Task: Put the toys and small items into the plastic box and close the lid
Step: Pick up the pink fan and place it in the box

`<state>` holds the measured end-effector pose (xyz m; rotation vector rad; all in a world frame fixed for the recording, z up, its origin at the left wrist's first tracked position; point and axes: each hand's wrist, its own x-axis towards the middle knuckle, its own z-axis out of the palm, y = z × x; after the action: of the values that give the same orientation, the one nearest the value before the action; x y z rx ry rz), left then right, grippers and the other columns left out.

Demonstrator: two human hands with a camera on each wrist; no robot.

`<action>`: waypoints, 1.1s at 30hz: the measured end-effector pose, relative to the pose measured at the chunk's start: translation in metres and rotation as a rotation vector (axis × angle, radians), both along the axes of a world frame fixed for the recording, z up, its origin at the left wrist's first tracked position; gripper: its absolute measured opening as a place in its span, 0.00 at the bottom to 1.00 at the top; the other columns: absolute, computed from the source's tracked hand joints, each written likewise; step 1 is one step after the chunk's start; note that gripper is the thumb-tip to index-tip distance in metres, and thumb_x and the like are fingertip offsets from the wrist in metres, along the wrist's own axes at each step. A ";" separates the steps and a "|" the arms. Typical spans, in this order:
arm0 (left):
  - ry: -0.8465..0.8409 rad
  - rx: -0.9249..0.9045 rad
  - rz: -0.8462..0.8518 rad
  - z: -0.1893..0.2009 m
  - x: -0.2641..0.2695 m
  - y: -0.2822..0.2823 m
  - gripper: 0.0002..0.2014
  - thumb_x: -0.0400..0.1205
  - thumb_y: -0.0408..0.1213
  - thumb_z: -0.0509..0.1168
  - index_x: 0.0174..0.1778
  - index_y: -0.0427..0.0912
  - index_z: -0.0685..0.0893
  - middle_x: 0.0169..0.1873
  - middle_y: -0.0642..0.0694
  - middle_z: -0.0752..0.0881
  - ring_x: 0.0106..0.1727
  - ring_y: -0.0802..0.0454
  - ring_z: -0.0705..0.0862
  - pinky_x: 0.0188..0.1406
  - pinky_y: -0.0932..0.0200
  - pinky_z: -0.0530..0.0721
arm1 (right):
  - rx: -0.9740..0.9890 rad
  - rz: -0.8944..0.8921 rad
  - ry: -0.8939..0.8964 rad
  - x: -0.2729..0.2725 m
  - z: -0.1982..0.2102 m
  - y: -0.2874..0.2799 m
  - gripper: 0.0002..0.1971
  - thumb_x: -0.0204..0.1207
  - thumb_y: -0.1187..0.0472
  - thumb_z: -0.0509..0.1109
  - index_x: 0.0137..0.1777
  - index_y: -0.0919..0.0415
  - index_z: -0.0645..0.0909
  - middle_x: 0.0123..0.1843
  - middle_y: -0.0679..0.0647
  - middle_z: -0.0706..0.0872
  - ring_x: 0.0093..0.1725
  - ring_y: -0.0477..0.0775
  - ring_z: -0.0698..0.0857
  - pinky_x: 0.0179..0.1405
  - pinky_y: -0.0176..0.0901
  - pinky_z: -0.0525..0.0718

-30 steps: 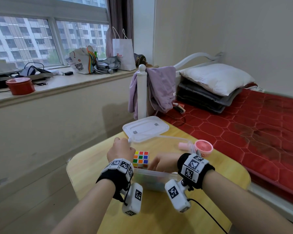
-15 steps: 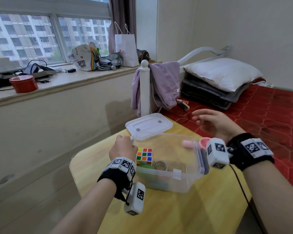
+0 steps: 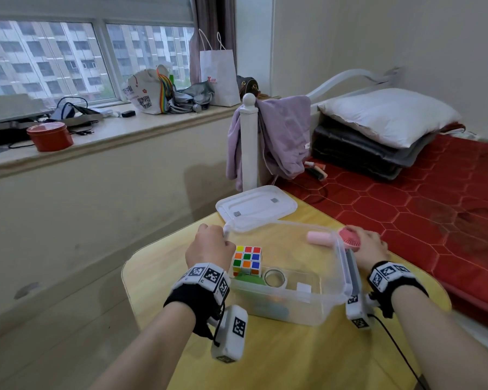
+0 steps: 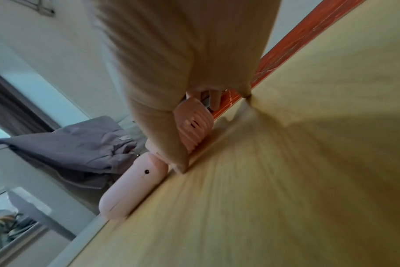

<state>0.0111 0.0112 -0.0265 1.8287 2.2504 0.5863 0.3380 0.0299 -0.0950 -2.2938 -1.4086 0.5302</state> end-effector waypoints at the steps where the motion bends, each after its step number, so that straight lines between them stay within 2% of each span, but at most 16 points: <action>1: -0.001 -0.001 0.000 -0.001 0.000 0.001 0.08 0.79 0.38 0.61 0.34 0.43 0.76 0.42 0.46 0.78 0.32 0.48 0.76 0.26 0.59 0.69 | 0.011 -0.010 -0.012 -0.004 0.000 0.001 0.33 0.68 0.56 0.74 0.72 0.36 0.69 0.75 0.56 0.68 0.71 0.67 0.69 0.71 0.67 0.70; 5: 0.005 -0.004 -0.004 -0.001 0.001 0.002 0.08 0.79 0.38 0.61 0.33 0.43 0.75 0.40 0.46 0.78 0.29 0.49 0.74 0.24 0.61 0.67 | 0.050 -0.056 -0.031 -0.013 -0.003 0.003 0.28 0.73 0.58 0.71 0.70 0.37 0.70 0.71 0.57 0.70 0.68 0.65 0.72 0.72 0.66 0.67; 8: 0.008 -0.006 0.004 -0.001 0.001 0.002 0.07 0.79 0.38 0.61 0.35 0.42 0.77 0.41 0.46 0.78 0.29 0.49 0.73 0.24 0.60 0.67 | 0.057 -0.084 -0.006 -0.015 -0.002 0.004 0.29 0.74 0.62 0.70 0.74 0.46 0.67 0.72 0.62 0.69 0.69 0.67 0.72 0.73 0.62 0.68; 11: 0.006 -0.011 0.016 -0.001 0.002 0.002 0.07 0.79 0.38 0.61 0.40 0.40 0.82 0.43 0.46 0.79 0.30 0.48 0.75 0.26 0.59 0.70 | 0.080 -0.120 0.067 -0.018 0.003 0.005 0.34 0.74 0.64 0.70 0.79 0.55 0.62 0.75 0.66 0.63 0.72 0.68 0.67 0.71 0.59 0.70; 13: 0.003 -0.020 0.020 -0.001 0.002 0.002 0.07 0.79 0.39 0.62 0.41 0.41 0.83 0.43 0.45 0.81 0.30 0.48 0.76 0.27 0.58 0.71 | 0.097 -0.154 0.080 -0.018 0.010 0.002 0.38 0.72 0.60 0.74 0.80 0.60 0.61 0.76 0.67 0.62 0.74 0.68 0.65 0.71 0.60 0.71; 16: -0.007 -0.026 0.033 0.000 0.003 0.001 0.08 0.79 0.39 0.62 0.45 0.41 0.85 0.44 0.45 0.82 0.32 0.48 0.77 0.27 0.59 0.71 | 0.183 -0.254 0.027 -0.014 0.030 -0.005 0.49 0.62 0.46 0.81 0.77 0.65 0.63 0.73 0.67 0.65 0.72 0.68 0.68 0.69 0.60 0.72; 19: -0.006 -0.030 0.042 0.002 0.003 0.001 0.09 0.80 0.39 0.62 0.47 0.40 0.85 0.45 0.44 0.81 0.34 0.47 0.78 0.29 0.58 0.72 | 0.342 -0.337 0.025 -0.007 0.063 -0.013 0.48 0.59 0.45 0.83 0.75 0.67 0.67 0.71 0.67 0.69 0.70 0.68 0.70 0.69 0.57 0.72; 23: 0.011 -0.067 0.053 0.005 0.006 -0.001 0.10 0.82 0.38 0.60 0.51 0.38 0.85 0.45 0.44 0.76 0.36 0.45 0.78 0.30 0.56 0.72 | 0.451 -0.201 0.154 -0.009 0.100 -0.025 0.48 0.56 0.42 0.83 0.74 0.62 0.69 0.69 0.64 0.70 0.68 0.65 0.73 0.72 0.57 0.74; 26: -0.007 -0.083 0.078 0.008 0.010 -0.001 0.11 0.83 0.37 0.59 0.56 0.39 0.84 0.49 0.43 0.75 0.37 0.45 0.77 0.32 0.55 0.72 | 0.376 -0.079 0.176 -0.039 0.118 -0.045 0.48 0.57 0.39 0.81 0.74 0.62 0.69 0.68 0.62 0.70 0.67 0.62 0.75 0.69 0.55 0.76; 29: -0.028 -0.083 0.091 0.011 0.013 -0.003 0.12 0.84 0.36 0.58 0.60 0.38 0.82 0.59 0.41 0.78 0.39 0.45 0.75 0.37 0.54 0.73 | 0.171 0.072 0.057 -0.080 0.123 -0.064 0.50 0.55 0.32 0.78 0.72 0.63 0.70 0.67 0.61 0.72 0.67 0.61 0.75 0.66 0.54 0.78; 33: -0.035 -0.072 0.099 0.012 0.013 -0.008 0.13 0.84 0.36 0.58 0.61 0.39 0.82 0.60 0.41 0.78 0.39 0.45 0.75 0.37 0.54 0.73 | 0.065 0.238 -0.187 -0.119 0.109 -0.074 0.49 0.56 0.32 0.77 0.72 0.61 0.71 0.66 0.60 0.72 0.67 0.60 0.72 0.68 0.50 0.74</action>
<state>0.0242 0.0029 -0.0141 1.6686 2.3183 0.5418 0.2186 -0.0439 0.0136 -2.1846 -1.7752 0.3390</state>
